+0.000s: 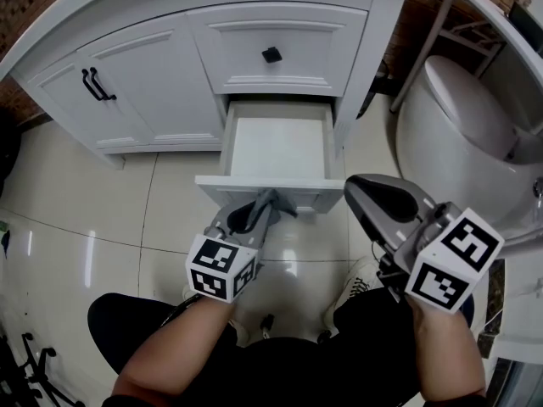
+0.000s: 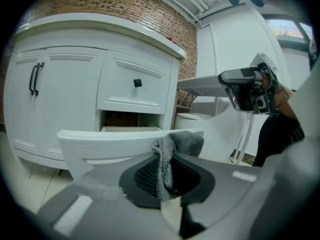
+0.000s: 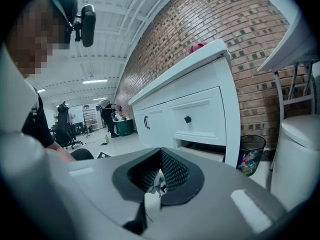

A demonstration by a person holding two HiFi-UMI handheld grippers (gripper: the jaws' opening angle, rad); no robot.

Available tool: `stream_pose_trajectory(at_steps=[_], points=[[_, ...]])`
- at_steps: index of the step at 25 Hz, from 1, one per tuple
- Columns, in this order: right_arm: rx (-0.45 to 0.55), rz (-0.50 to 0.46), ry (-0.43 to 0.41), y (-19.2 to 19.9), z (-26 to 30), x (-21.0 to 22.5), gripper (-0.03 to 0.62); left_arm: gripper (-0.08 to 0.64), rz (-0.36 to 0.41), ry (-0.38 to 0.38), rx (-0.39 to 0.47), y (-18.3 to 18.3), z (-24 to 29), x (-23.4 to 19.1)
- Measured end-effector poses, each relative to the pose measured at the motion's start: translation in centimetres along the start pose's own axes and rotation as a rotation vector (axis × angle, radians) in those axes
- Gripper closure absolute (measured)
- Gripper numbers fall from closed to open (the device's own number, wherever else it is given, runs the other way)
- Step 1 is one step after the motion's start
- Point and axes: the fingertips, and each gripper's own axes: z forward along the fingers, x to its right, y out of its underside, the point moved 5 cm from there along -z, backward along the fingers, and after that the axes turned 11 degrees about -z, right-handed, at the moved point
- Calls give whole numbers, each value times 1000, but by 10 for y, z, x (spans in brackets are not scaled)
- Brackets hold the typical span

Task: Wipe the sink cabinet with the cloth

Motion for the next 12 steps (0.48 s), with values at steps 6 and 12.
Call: stream_pose_trajectory(at_steps=[6,12], points=[[-4,-7,-13,-3,9,-5,588,523,-105,-127,36,-4,-37,-46],[-8,-8,-25,-4,13,-9,588,523,-96,-213,56,-8,-56,-70]])
